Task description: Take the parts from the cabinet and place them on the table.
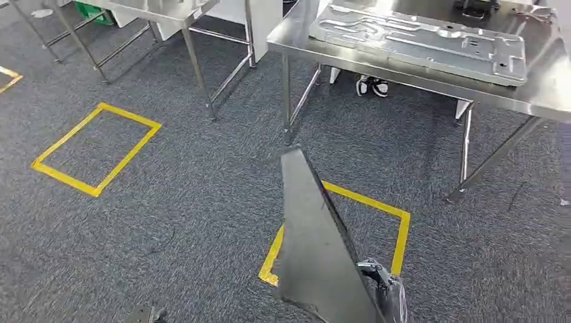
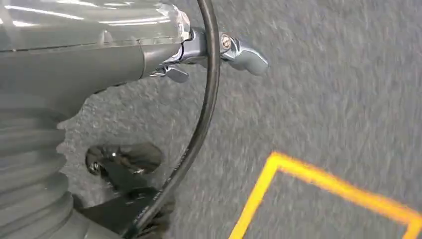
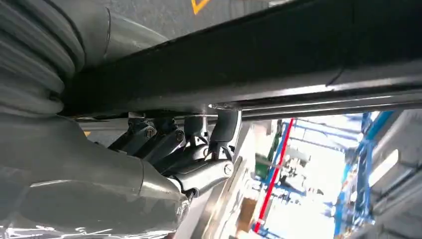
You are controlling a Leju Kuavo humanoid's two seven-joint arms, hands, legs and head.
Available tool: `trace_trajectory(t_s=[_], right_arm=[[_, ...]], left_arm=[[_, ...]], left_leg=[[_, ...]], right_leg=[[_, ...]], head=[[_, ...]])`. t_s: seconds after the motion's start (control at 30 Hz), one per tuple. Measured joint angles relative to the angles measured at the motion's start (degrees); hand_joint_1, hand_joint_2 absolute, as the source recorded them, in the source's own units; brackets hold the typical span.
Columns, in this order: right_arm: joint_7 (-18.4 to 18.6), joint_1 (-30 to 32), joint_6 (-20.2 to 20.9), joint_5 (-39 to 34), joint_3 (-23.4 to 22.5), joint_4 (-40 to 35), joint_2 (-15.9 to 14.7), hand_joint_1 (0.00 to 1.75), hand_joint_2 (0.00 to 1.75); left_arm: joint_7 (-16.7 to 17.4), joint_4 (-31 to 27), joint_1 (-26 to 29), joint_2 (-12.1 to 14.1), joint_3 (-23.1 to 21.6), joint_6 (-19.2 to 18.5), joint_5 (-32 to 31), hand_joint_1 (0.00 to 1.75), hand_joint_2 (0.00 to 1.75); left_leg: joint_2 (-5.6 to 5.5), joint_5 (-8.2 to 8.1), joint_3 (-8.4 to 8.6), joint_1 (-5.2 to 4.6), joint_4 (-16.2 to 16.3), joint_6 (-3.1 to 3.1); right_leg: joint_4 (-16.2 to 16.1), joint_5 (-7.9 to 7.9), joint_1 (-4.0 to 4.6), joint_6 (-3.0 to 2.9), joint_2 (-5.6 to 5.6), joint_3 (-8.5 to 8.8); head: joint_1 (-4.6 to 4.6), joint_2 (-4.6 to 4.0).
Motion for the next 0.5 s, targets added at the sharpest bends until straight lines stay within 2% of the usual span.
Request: trace_trajectory(t_s=[0.03, 0.07, 0.1, 0.13, 0.17, 0.2, 0.23, 0.3, 0.33, 0.37, 0.4, 0.43, 0.47, 0.5], right_arm=[[0.09, 0.08, 0.00, 0.00, 0.11, 0.09, -0.07, 1.75, 1.75], [0.20, 0.12, 0.00, 0.02, 0.18, 0.20, -0.15, 1.75, 1.75], [0.33, 0.13, -0.07, 0.04, 0.29, 0.24, -0.22, 1.75, 1.75], [0.46, 0.13, -0.31, 0.04, 0.53, 0.24, -0.31, 1.75, 1.75], [0.48, 0.13, -0.48, 0.04, 0.72, 0.24, -0.35, 1.75, 1.75], [0.50, 0.12, -0.61, 0.04, 0.83, 0.26, -0.35, 1.75, 1.75], [0.55, 0.03, -0.72, 0.02, 0.90, 0.29, -0.37, 1.75, 1.75], [0.59, 0.24, -0.81, 0.04, 0.99, 0.29, -0.41, 1.75, 1.75], [0.83, 0.38, -1.13, 0.06, 0.98, 0.26, -0.44, 1.75, 1.75], [1.05, 0.40, -1.47, 0.29, 0.98, 0.24, -0.44, 1.75, 1.75], [1.20, 0.56, -1.95, 0.53, 0.98, 0.22, -0.44, 1.75, 1.75], [1.27, 0.43, -2.10, 0.57, 0.98, 0.22, -0.52, 1.75, 1.75], [1.53, 0.32, -2.23, 0.59, 0.98, 0.24, -0.59, 1.75, 1.75], [1.83, 0.40, -2.75, 1.07, 0.99, 0.24, -0.61, 1.75, 1.75]], left_arm=[[0.00, 0.00, 0.24, 0.02, 0.02, -0.02, 0.00, 0.00, 1.75], [0.02, 0.00, 0.34, 0.09, 0.02, -0.13, 0.04, 0.00, 1.75], [0.02, 0.00, 0.32, 0.20, 0.02, -0.22, 0.04, 0.00, 1.75], [0.02, 0.00, 0.26, 0.28, 0.02, -0.39, 0.04, 0.00, 1.75], [0.00, 0.00, 0.24, 0.37, 0.07, -0.42, 0.04, 0.00, 1.75], [0.02, 0.00, 0.31, 0.52, 0.13, -0.46, 0.02, 0.00, 1.75], [-0.02, 0.00, 0.32, 0.55, 0.17, -0.55, 0.02, 0.00, 1.75], [0.04, 0.00, 0.38, 0.55, 0.20, -0.55, 0.00, 0.00, 1.75], [0.00, 0.00, 0.32, 0.55, 0.20, -0.65, -0.02, 0.00, 1.75], [-0.02, 0.00, 0.25, 0.35, 0.20, -0.74, -0.11, 0.00, 1.75], [-0.04, 0.00, 0.18, 0.41, 0.22, -0.76, -0.13, 0.00, 1.75], [-0.11, 0.00, 0.23, 0.46, 0.22, -0.76, -0.15, 0.00, 1.75], [-0.11, 0.00, 0.41, 0.48, 0.24, -0.76, -0.15, 0.00, 1.75], [-0.11, 0.00, 0.61, 0.54, 0.28, -0.76, -0.20, 0.00, 1.75]], left_leg=[[-0.05, -0.14, -1.42, 0.00, 2.45, -0.08], [-0.07, 1.18, -1.54, -0.01, 1.98, -0.02], [-0.18, 3.65, -0.46, 0.00, -1.09, 0.12], [-0.57, 6.63, 1.54, 0.02, -5.96, 0.27], [-2.07, 9.17, 3.60, 0.13, -10.87, 0.46], [-5.19, 8.64, 4.67, 0.28, -13.02, 0.85], [-6.02, 8.47, 4.65, 0.36, -14.13, 1.00], [-4.75, 8.55, 4.74, -0.07, -13.84, 1.44], [-4.13, 8.80, 4.75, -0.01, -14.10, 1.81], [-3.32, 9.26, 4.96, 0.71, -14.88, 2.44], [-2.86, 9.37, 5.10, 0.60, -15.12, 2.84], [-2.25, 9.43, 5.10, 0.53, -15.19, 3.17], [-1.61, 9.41, 5.01, 0.40, -15.17, 3.17], [-0.98, 9.33, 4.97, 0.32, -15.17, 3.20]], right_leg=[[0.11, 0.00, 0.06, 0.00, 0.94, 0.01], [0.22, -0.02, 0.08, 0.00, 1.90, 0.05], [0.36, -0.09, 0.07, 0.06, 2.82, 0.07], [0.61, -0.19, 0.03, 0.17, 3.68, 0.13], [0.89, -0.33, -0.02, 0.38, 4.45, 0.11], [1.09, -0.47, -0.19, 0.61, 4.99, -0.10], [1.66, -0.57, 0.06, 0.96, 5.73, -0.61], [1.20, -0.12, -0.37, 1.77, 6.99, -1.06], [1.00, 0.10, -0.26, 2.20, 7.59, -1.16], [1.38, -0.15, -0.22, 2.32, 7.14, -1.22], [2.68, -1.23, 0.18, 2.47, 3.53, -1.77], [5.73, -3.33, 0.13, 2.67, 1.40, -3.36], [10.52, -5.82, -0.05, 2.93, 0.18, -5.74], [14.82, -7.53, -0.23, 3.13, -0.26, -7.90]], head=[[0.02, 0.00], [0.00, 0.00], [0.02, 0.00], [0.00, 0.00], [0.00, 0.00], [0.02, 0.00], [0.02, 0.00], [0.00, 0.00], [0.02, 0.00], [0.00, 0.00], [0.09, 0.00], [0.04, 0.00], [0.04, 0.00], [0.06, 0.00]])
